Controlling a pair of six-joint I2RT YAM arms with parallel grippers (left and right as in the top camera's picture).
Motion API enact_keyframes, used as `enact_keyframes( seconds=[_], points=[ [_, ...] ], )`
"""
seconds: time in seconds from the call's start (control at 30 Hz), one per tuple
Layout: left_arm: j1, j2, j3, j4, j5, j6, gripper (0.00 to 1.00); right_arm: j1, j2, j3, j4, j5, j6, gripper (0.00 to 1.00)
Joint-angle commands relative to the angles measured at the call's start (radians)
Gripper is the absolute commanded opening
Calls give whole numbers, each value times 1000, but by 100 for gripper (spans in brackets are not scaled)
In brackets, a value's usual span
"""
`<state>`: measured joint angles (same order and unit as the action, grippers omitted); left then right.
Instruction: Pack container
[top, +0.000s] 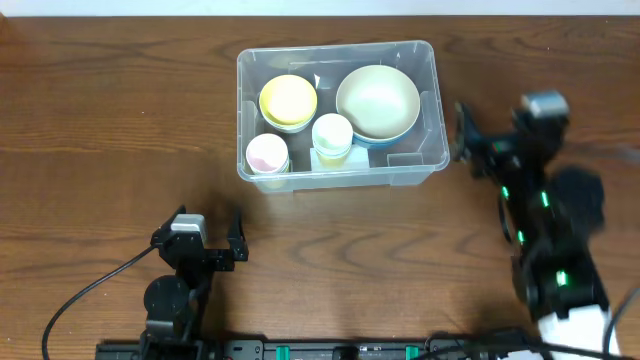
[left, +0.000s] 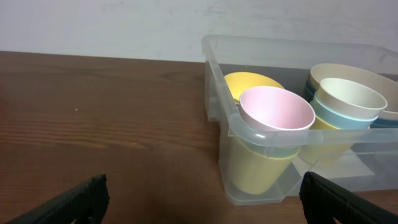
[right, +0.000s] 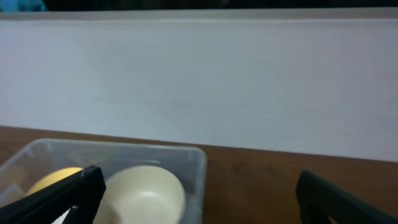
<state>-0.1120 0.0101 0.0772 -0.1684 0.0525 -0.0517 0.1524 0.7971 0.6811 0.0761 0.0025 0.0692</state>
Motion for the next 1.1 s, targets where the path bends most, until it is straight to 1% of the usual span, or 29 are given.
enact_keyframes(
  seconds=[0.0,0.17,0.4,0.57,0.73,0.93,1.07],
  points=[
    [4,-6,-16,-36,7,2,98,-55,-161,-169,65,-34,-18,99],
    [4,-6,-16,-36,7,2,98,-92,-359,-370,94,-34,-18,99],
    [4,-6,-16,-36,7,2,98,-99,-516,-513,92,-45,-18,99],
    [4,-6,-16,-36,7,2,98,-148,-610,-601,91,-127,-18,99],
    [4,-6,-16,-36,7,2,98,-174,-660,-638,66,-141,-19,99],
    [4,-6,-16,-36,7,2,98,-193,-687,-639,-43,-138,-22,99],
    [4,-6,-16,-36,7,2,98,-193,-711,-651,-97,-138,-53,99]
  ],
)
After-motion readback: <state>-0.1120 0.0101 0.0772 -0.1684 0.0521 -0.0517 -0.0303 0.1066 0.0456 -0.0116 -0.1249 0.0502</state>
